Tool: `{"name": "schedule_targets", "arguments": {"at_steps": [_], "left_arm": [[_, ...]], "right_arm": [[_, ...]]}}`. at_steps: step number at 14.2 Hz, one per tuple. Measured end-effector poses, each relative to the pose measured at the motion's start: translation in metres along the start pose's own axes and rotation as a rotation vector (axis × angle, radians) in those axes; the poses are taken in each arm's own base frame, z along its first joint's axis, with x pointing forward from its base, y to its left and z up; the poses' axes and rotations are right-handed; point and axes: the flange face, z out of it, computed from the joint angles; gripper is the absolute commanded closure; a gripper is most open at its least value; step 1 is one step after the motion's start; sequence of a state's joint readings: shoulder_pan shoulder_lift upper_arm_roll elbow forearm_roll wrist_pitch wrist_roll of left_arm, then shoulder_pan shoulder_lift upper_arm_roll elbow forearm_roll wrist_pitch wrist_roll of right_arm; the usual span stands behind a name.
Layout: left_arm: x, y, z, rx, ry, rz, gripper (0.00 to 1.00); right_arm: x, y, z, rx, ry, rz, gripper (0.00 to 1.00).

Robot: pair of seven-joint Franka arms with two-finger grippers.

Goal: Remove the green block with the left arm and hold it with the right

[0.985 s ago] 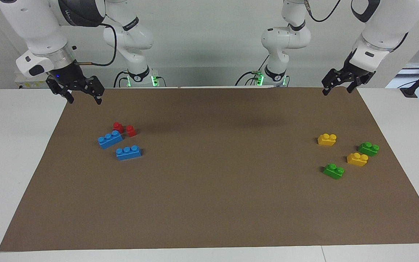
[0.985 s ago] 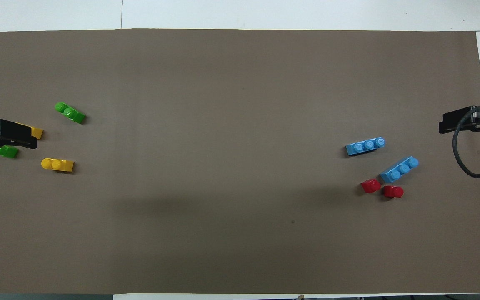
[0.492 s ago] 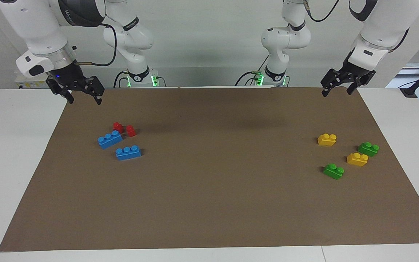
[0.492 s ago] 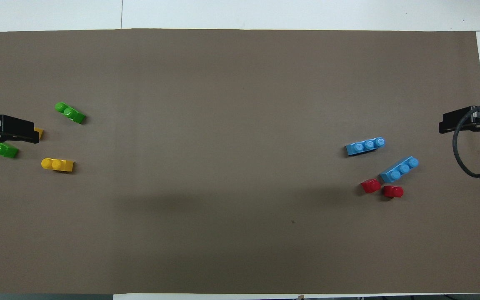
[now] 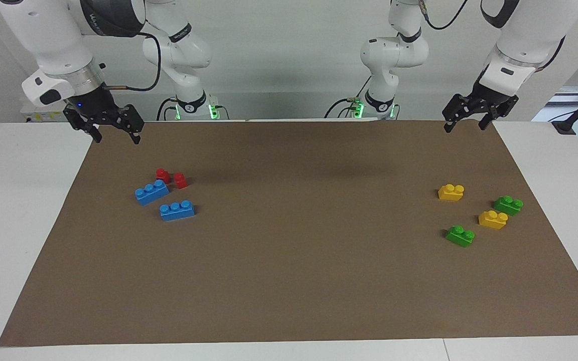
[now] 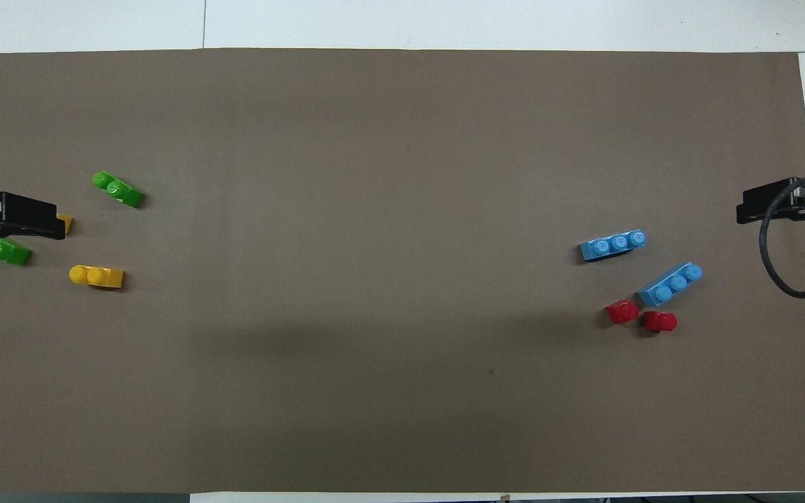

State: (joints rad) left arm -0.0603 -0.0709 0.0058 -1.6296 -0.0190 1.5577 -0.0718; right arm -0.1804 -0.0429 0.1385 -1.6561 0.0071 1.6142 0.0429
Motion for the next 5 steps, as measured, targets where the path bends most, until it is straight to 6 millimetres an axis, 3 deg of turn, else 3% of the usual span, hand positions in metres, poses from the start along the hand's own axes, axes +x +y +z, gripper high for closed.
{"name": "schedule_targets", "arguments": {"at_steps": [5], "left_arm": [[0.0002,-0.0024,0.0000,0.004,0.000,0.001,0.00]], "right_arm": [[0.0000,0.0001,0.0001,0.000,0.000,0.000,0.00]]}}
